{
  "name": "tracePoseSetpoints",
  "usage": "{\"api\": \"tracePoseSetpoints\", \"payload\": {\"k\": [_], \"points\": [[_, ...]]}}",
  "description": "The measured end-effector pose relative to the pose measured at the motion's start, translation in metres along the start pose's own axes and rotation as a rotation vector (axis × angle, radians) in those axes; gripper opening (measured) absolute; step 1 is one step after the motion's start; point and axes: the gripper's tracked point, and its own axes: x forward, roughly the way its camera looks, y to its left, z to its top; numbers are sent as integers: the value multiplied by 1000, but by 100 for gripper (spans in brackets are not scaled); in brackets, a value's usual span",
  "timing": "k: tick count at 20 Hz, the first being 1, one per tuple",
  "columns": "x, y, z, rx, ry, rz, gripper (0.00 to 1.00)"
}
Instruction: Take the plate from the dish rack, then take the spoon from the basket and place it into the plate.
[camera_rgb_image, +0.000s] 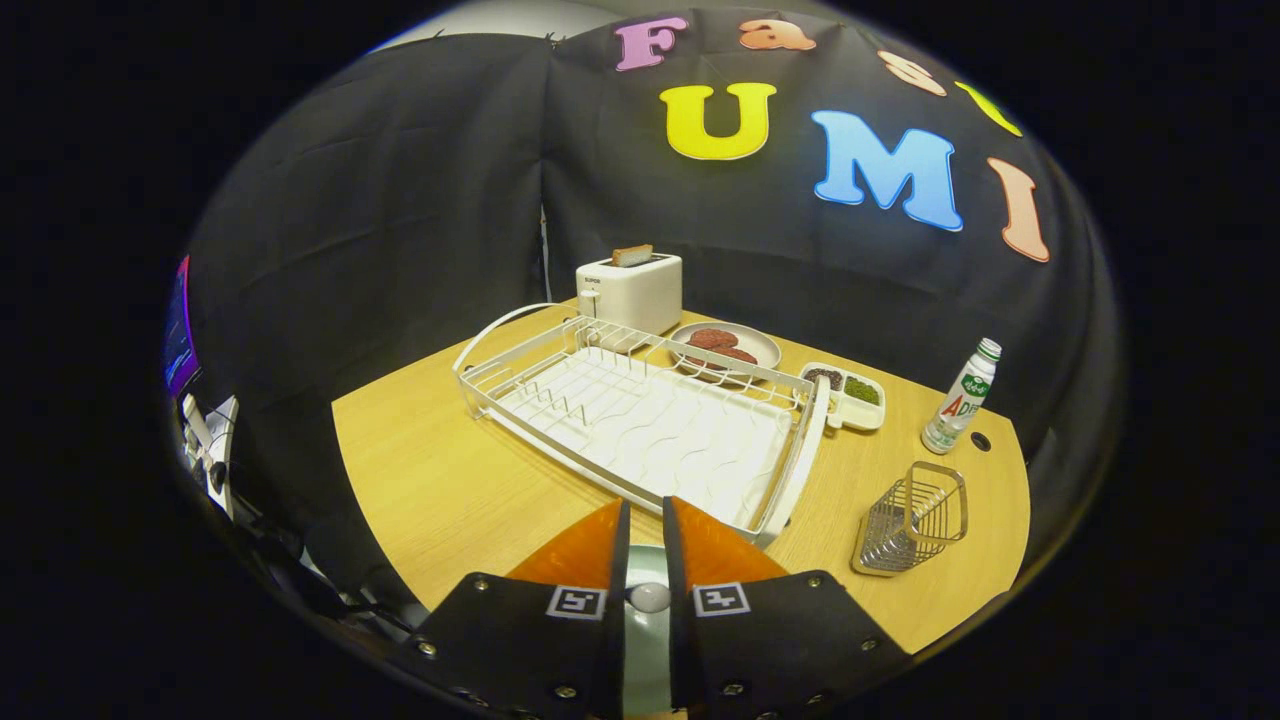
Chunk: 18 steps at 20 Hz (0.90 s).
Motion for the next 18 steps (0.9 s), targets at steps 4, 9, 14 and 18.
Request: {"api": "tracePoseSetpoints", "payload": {"k": [4, 9, 14, 18], "points": [[-17, -29, 9, 73, -61, -79, 19], [-61, -91, 40, 147, -157, -227, 19], [-131, -164, 95, 200, -341, -423, 19], [-185, -207, 126, 223, -453, -574, 21]]}}
